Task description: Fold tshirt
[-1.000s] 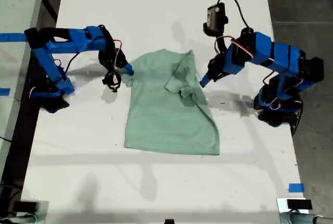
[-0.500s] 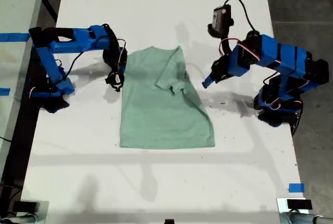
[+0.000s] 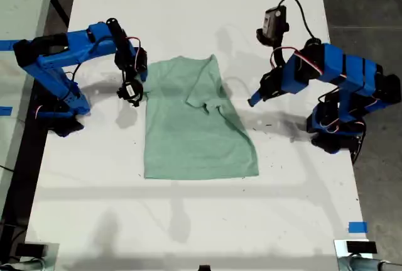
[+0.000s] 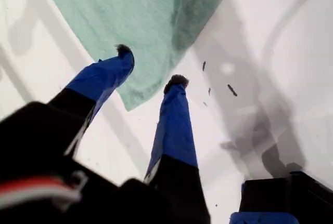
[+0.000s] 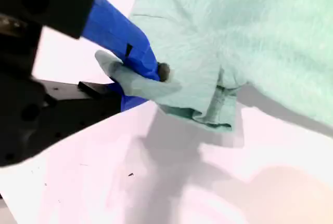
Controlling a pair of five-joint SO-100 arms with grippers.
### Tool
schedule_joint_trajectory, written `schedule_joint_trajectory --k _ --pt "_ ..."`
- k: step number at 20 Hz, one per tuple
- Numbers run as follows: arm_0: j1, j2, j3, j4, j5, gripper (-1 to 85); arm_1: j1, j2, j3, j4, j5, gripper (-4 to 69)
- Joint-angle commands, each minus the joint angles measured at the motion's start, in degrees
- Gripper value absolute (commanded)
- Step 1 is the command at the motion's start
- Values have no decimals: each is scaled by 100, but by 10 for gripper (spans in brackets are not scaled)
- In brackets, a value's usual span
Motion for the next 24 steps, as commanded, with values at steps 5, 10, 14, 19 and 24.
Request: schedule_joint_trajectory --k 5,10,14,19,24 --pt "756 -114 -1564 360 -422 0 -88 308 0 -255 53 164" --pt "1239 -2496 -4623 993 -325 0 -132 316 35 -290 88 161" --pt "1459 -3357 -5950 765 -62 0 -264 431 167 -299 193 160" --pt "1556 -3542 -5959 -352 185 4 -343 571 422 -396 299 158" --pt "1758 -3480 -5968 -483 554 399 -422 721 598 -439 413 157"
